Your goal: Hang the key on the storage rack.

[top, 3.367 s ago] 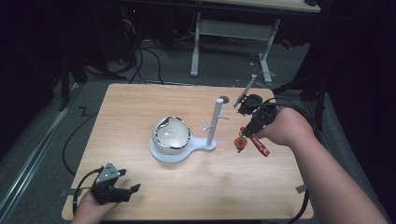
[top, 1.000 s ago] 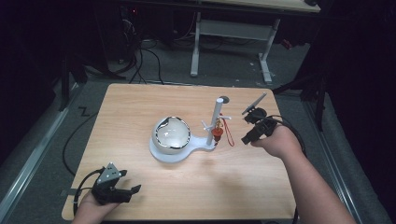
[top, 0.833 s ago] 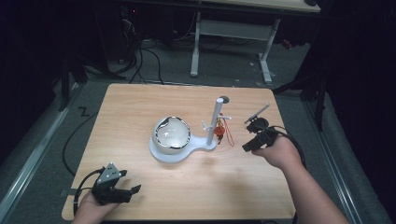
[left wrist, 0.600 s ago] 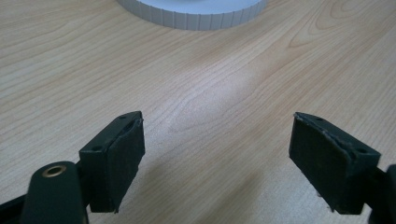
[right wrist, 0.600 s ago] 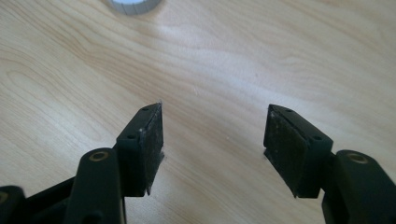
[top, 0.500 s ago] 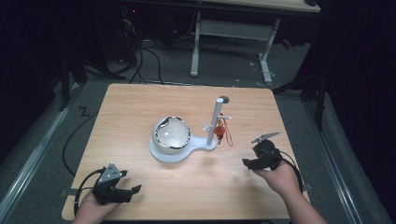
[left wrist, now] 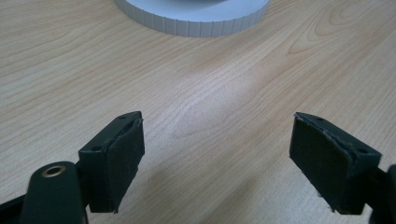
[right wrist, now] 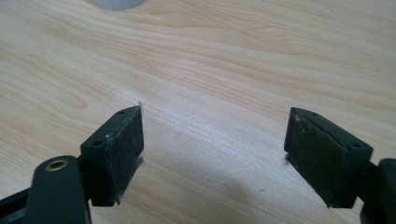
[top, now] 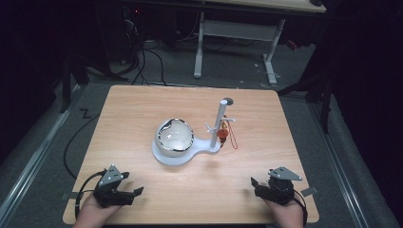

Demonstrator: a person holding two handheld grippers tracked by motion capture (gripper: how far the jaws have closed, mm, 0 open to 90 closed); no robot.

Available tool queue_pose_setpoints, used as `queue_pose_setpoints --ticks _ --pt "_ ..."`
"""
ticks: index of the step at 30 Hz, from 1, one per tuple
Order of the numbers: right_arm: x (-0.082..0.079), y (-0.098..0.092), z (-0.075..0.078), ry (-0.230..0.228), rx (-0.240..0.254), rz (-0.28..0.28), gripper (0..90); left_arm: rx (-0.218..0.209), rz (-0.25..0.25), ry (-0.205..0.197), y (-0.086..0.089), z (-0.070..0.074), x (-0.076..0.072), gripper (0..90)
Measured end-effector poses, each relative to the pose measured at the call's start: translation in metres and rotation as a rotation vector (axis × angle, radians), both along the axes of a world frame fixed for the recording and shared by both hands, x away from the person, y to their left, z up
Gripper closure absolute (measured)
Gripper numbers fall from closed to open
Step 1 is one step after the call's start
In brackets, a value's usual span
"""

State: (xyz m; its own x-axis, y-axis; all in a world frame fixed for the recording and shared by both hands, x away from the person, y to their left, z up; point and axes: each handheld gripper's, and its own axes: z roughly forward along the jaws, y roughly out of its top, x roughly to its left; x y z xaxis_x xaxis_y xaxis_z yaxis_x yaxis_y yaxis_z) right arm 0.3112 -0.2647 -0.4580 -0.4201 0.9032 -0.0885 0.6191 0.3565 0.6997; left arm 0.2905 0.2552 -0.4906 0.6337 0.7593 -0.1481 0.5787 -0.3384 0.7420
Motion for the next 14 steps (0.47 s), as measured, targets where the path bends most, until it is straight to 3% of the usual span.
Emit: queue_pose_setpoints --ticks 3,8,14 --pt "0.006 0.004 -0.007 0.030 -0.013 0.040 14.9 0.012 0.003 -0.015 -0.002 0.000 0.000 18.6" --pt "0.011 -0.001 -0.013 0.055 0.010 0.044 14.5 0.010 0.019 -0.010 -0.002 -0.002 0.001 17.1" --pt "0.011 -0.004 -0.018 0.084 0.011 0.037 14.5 0.011 0.003 -0.010 -0.006 -0.002 0.004 17.1"
